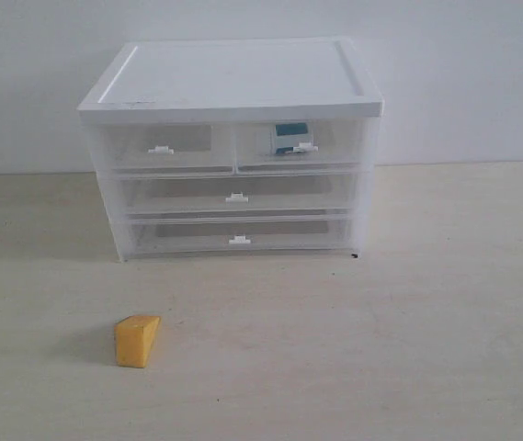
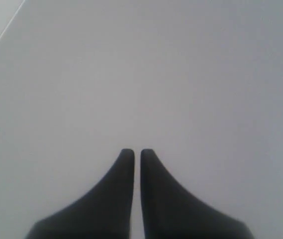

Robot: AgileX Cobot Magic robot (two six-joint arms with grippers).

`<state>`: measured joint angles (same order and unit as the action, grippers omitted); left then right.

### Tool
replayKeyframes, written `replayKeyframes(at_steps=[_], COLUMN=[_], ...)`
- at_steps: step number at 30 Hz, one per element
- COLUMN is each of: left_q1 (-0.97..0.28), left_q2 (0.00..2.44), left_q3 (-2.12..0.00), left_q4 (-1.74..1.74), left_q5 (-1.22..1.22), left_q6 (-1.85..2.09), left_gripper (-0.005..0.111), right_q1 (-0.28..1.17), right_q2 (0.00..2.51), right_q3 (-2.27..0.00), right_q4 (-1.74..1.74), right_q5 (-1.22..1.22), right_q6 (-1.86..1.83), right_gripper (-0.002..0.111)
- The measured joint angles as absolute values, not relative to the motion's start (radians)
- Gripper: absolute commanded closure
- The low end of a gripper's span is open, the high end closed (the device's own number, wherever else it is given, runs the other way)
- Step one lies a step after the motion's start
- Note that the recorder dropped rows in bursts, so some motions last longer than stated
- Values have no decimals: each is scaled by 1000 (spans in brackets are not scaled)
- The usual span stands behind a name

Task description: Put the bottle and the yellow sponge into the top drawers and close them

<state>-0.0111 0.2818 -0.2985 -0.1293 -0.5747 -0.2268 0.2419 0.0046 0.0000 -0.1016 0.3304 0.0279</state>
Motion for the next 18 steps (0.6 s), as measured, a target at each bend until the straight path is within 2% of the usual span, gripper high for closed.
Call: replayKeyframes(at_steps=[10,18], left_q1=[-11,-49], left_q2=[634,866], left_q3=[-525,-576], left_q4=[121,150], left_q5=[-254,-152], left_q6=[-223,-226], left_gripper=[103,103], right_q1=[242,242], right_q2=[5,5], right_q3=[0,0], right_q4=[-102,-102], right_q5=[330,330], right_q6=[28,28], right_gripper=[108,108])
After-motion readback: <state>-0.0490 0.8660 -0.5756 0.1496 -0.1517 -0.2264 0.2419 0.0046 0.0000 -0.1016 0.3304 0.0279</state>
